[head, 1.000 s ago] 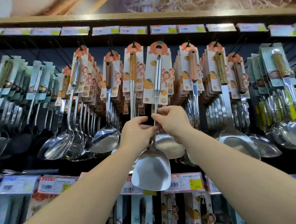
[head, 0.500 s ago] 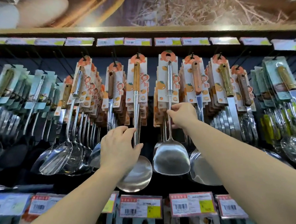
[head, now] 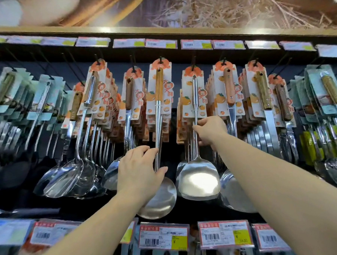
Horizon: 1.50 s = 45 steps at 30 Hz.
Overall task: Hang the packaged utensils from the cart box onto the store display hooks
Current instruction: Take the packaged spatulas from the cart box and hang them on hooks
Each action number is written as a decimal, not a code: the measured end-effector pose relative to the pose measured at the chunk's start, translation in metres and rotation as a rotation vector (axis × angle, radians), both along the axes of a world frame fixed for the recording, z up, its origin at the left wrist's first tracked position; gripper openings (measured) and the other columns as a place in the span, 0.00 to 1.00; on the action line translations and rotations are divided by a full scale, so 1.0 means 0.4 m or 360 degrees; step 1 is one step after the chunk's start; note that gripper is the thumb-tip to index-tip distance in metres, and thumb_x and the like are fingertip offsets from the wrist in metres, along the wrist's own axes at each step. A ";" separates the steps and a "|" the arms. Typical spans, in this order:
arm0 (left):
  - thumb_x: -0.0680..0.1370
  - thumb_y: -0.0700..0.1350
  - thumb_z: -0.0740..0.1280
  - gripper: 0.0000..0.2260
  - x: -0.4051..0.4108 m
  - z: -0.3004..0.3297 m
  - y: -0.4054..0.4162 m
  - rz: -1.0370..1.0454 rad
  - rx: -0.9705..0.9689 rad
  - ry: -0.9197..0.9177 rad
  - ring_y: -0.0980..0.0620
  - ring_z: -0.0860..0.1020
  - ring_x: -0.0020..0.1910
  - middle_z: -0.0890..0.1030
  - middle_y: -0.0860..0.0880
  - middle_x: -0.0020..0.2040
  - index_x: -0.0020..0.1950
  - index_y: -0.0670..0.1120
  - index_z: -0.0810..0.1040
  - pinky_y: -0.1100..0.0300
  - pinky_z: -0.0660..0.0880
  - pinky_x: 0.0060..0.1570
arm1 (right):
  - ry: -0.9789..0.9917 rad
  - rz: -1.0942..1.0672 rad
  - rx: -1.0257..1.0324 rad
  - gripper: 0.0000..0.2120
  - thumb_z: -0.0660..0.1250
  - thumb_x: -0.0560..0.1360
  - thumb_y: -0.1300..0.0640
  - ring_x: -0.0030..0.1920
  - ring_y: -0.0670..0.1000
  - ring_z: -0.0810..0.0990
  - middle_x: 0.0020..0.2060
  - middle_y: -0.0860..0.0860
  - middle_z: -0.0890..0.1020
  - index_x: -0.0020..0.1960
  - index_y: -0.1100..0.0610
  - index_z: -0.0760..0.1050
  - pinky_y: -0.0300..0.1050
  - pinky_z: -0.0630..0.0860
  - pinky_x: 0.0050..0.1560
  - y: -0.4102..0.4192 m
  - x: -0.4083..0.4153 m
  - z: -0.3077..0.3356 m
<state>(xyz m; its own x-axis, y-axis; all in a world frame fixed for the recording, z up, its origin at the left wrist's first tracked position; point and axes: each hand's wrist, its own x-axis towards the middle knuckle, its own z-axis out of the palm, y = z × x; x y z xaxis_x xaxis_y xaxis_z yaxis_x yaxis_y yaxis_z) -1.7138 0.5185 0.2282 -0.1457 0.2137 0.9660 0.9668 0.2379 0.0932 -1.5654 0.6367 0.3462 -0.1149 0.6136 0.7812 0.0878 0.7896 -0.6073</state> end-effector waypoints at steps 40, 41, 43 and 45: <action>0.77 0.60 0.61 0.24 1.646 -0.453 0.368 -0.1462 -0.1075 0.0216 0.42 0.67 0.68 0.70 0.46 0.70 0.69 0.49 0.69 0.48 0.67 0.66 | -0.0691 -0.1886 -0.0699 0.26 0.55 0.77 0.37 0.58 0.56 0.78 0.58 0.54 0.80 0.61 0.54 0.78 0.50 0.77 0.56 -0.060 1.632 -0.848; 0.76 0.60 0.61 0.24 1.715 -0.482 0.372 -0.1510 -0.1117 0.0227 0.43 0.67 0.68 0.70 0.47 0.70 0.69 0.49 0.69 0.48 0.67 0.66 | -0.0686 -0.1924 -0.0736 0.28 0.54 0.75 0.35 0.59 0.56 0.77 0.59 0.53 0.80 0.62 0.54 0.77 0.50 0.77 0.57 -0.069 1.691 -0.877; 0.77 0.60 0.61 0.24 1.842 -0.542 0.377 -0.1596 -0.1200 0.0227 0.43 0.68 0.67 0.70 0.47 0.69 0.68 0.49 0.70 0.48 0.69 0.64 | -0.0669 -0.1986 -0.0873 0.28 0.54 0.75 0.35 0.58 0.57 0.78 0.57 0.53 0.81 0.62 0.53 0.78 0.51 0.77 0.56 -0.080 1.801 -0.937; 0.77 0.60 0.60 0.24 1.957 -0.603 0.391 -0.1638 -0.1312 0.0249 0.44 0.68 0.67 0.70 0.47 0.69 0.69 0.50 0.69 0.48 0.69 0.64 | -0.0653 -0.2054 -0.0987 0.26 0.55 0.75 0.35 0.55 0.58 0.79 0.53 0.55 0.82 0.58 0.52 0.79 0.52 0.78 0.54 -0.084 1.904 -0.999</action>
<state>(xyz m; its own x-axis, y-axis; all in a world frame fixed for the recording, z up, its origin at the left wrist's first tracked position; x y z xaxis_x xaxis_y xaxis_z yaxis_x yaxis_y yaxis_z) -0.9308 0.6749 -0.0129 0.5345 0.6864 0.4931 0.7261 -0.6715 0.1477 -0.8037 0.6032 -0.0533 0.6113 0.6753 0.4126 0.7517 -0.3324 -0.5696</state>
